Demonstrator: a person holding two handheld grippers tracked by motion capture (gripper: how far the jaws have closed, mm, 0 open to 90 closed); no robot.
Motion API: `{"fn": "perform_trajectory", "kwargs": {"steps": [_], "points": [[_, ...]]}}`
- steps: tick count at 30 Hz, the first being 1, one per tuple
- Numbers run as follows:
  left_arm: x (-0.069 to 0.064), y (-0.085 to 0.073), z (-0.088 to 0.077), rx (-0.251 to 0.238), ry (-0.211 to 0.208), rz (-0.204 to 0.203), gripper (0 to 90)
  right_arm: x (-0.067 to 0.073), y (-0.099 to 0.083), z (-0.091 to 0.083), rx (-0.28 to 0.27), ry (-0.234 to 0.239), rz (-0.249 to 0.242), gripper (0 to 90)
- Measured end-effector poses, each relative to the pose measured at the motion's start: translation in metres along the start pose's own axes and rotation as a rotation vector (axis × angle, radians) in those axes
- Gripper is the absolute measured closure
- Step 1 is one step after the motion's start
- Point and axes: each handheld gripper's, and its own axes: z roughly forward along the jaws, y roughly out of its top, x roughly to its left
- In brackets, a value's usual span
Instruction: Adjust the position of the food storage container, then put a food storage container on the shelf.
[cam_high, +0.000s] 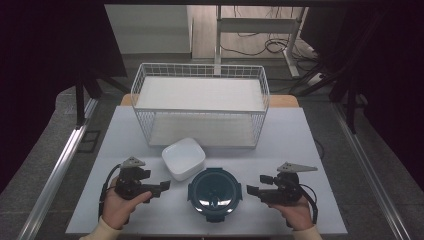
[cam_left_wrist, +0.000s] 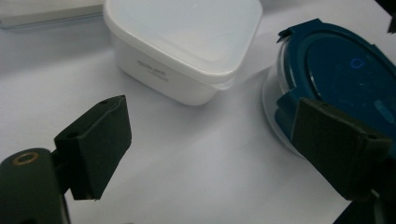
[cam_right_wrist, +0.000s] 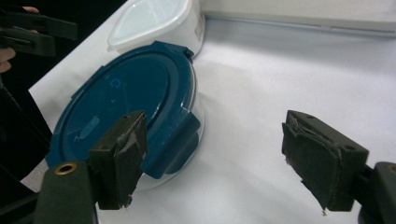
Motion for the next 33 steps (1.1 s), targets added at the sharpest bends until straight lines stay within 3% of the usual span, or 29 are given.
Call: {"fn": "perform_trajectory", "kwargs": {"steps": [4, 8, 15, 19, 25, 33], "points": [[-0.006, -0.003, 0.001, -0.01, -0.029, -0.033, 9.8, 0.004, 0.001, 0.007, 0.042, -0.008, -0.031, 16.7], [-0.012, -0.005, 0.003, -0.019, -0.055, -0.058, 9.0, 0.007, 0.003, 0.009, 0.035, -0.001, -0.034, 16.5], [-0.028, -0.006, 0.017, 0.014, -0.121, -0.055, 8.3, 0.014, 0.001, 0.014, 0.055, 0.027, -0.023, 16.3], [-0.032, -0.007, 0.021, 0.02, -0.145, -0.059, 8.2, 0.017, 0.001, 0.015, 0.066, 0.023, -0.027, 16.8], [-0.035, -0.009, 0.028, 0.029, -0.196, -0.075, 10.1, 0.019, 0.002, 0.018, 0.067, 0.045, 0.01, 17.0], [-0.038, -0.01, 0.034, 0.028, -0.233, -0.092, 12.0, 0.022, 0.003, 0.019, 0.062, 0.036, 0.02, 14.5]]}}
